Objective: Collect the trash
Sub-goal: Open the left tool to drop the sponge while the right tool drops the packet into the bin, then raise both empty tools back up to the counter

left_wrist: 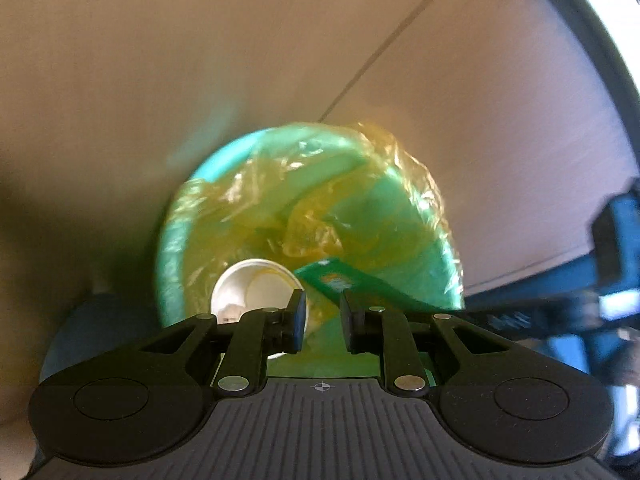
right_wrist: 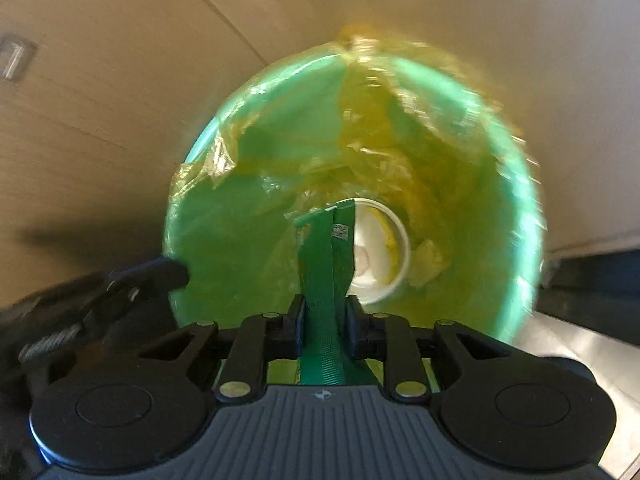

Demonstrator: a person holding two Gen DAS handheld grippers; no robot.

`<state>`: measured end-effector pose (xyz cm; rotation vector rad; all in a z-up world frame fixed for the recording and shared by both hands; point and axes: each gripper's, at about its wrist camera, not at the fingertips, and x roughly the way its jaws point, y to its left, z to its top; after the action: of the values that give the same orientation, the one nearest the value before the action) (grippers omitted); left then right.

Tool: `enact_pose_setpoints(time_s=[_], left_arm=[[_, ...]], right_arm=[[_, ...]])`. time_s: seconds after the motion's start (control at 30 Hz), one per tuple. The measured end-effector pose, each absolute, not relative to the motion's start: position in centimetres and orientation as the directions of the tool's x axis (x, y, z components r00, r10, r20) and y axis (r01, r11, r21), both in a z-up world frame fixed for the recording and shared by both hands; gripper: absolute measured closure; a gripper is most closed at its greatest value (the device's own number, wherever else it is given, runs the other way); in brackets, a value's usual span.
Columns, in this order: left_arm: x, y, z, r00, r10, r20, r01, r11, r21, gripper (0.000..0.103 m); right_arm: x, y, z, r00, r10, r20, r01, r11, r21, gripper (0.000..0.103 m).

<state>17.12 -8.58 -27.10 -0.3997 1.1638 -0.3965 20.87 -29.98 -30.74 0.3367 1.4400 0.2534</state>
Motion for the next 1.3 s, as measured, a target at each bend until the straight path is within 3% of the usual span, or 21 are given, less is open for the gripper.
enact_pose_setpoints(time_s=[0.03, 0.1, 0.33, 0.67, 0.8, 0.93, 1.07, 1.2, 1.3], left_arm=[[16.9, -8.1, -26.9, 0.345, -0.5, -0.795, 0.085, 0.86, -0.504, 0.082], [16.5, -7.3, -26.4, 0.35, -0.492, -0.797, 0.072, 0.862, -0.501, 0.082], [15.2, -5.7, -25.8, 0.351, -0.484, -0.802, 0.04, 0.863, -0.503, 0.082], [12.2, -6.8, -22.1, 0.413, -0.506, -0.757, 0.163, 0.859, -0.485, 0.082], [10.2, -7.5, -17.0, 0.482, -0.574, -0.662, 0.303, 0.818, -0.489, 0.081], [6.8, -6.9, -9.0, 0.575, -0.604, -0.552, 0.4, 0.796, -0.454, 0.081], [3.2, -3.9, -1.2, 0.665, -0.582, -0.467, 0.406, 0.808, -0.427, 0.082], [0.3, 1.1, 3.8, 0.778, -0.49, -0.393, 0.355, 0.859, -0.368, 0.082], [0.0, 4.1, 6.6, 0.825, -0.412, -0.386, 0.318, 0.904, -0.285, 0.082]], right_arm=[[21.3, -29.6, -31.1, 0.108, 0.375, -0.921, 0.043, 0.924, 0.381, 0.06], [21.3, -29.1, -30.7, 0.13, 0.38, -0.916, 0.049, 0.92, 0.388, 0.046], [18.8, -29.6, -27.6, 0.284, 0.249, -0.926, 0.054, 0.96, 0.274, 0.04], [13.4, -30.2, -22.4, 0.453, 0.091, -0.887, 0.054, 0.99, 0.129, 0.039], [11.5, -28.9, -16.2, 0.623, 0.03, -0.781, 0.037, 0.997, 0.068, 0.039], [10.4, -27.0, -7.9, 0.806, 0.069, -0.588, -0.029, 0.997, 0.078, 0.017], [11.1, -23.7, -1.8, 0.875, 0.201, -0.441, -0.167, 0.979, 0.115, 0.014], [13.7, -19.0, 1.1, 0.867, 0.302, -0.396, -0.259, 0.953, 0.16, 0.013], [15.0, -16.4, 2.0, 0.844, 0.371, -0.388, -0.333, 0.929, 0.164, 0.013]])
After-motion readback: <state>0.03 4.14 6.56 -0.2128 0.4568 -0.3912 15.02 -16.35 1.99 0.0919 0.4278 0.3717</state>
